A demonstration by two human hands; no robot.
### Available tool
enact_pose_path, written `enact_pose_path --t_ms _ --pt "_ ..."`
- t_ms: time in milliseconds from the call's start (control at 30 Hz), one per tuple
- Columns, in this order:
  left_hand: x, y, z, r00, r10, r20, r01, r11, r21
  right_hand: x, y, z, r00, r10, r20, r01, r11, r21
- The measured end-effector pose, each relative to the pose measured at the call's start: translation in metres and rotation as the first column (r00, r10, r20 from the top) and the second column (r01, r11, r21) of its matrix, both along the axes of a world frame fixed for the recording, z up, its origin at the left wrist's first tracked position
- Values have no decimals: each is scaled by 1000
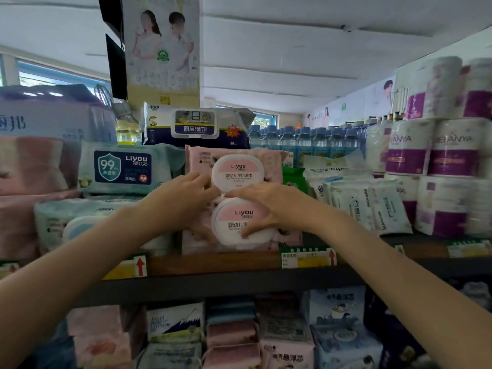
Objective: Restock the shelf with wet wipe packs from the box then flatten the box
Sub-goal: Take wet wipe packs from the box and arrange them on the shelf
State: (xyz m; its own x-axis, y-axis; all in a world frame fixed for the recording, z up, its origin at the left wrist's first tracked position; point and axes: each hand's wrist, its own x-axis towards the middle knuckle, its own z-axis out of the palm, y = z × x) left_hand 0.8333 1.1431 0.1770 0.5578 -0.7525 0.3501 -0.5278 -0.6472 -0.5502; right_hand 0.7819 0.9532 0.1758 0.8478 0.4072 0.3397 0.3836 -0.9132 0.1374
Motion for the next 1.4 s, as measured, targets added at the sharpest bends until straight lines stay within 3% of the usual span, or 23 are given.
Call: enact_pose_path --t_ms 67,133,233,300,433,533,667,800,933,1033,1167,1233,1300,1400 --pt "-9 -3 11 979 60 -196 -64 998 -14 -4 2 -2 1000 19 -22 -18 998 56" --pt "-15 -5 16 957 53 -286 -71 996 -51 -10 3 -5 1000 14 9 -15 998 61" --pt "-26 -10 8 973 157 -171 -162 987 -17 -27 4 -19 996 -32 78 20 988 154" --pt "-41 -14 -3 984 170 -49 -174 981 -82 -44 -3 -28 982 -71 176 28 972 233" --pt "-78 -31 -31 957 -202 207 239 955 -174 -103 -24 -38 877 -344 334 130 841 526" --pt "-120 -64 -70 896 -444 22 441 883 -161 -166 -30 -67 832 -504 232 271 734 623" --pt "-202 -128 -141 760 -606 -235 614 788 -49 -287 -48 -139 714 -699 -30 660 659 361" --pt "-313 -183 -207 559 -706 -435 817 557 145 -446 -62 -207 442 -836 -327 890 360 281" --pt "-434 -217 -263 368 -742 -561 930 308 203 -607 -59 -282 68 -846 -529 949 -108 296" --pt "-519 -240 -307 256 -745 -616 962 135 237 -713 -47 -333 -100 -715 -692 888 -378 262" --pt "-634 -271 -373 207 -669 -713 953 -25 301 -832 -29 -406 -242 -454 -857 750 -648 132" --pt "-683 -282 -406 175 -617 -767 958 -73 277 -879 -19 -445 -244 -381 -892 661 -738 135" --pt "-721 -285 -440 172 -539 -824 961 -92 261 -913 -8 -488 -323 -283 -903 619 -785 24" --pt "-760 -281 -488 197 -443 -875 956 -111 272 -936 14 -551 -386 -246 -889 649 -757 -73"
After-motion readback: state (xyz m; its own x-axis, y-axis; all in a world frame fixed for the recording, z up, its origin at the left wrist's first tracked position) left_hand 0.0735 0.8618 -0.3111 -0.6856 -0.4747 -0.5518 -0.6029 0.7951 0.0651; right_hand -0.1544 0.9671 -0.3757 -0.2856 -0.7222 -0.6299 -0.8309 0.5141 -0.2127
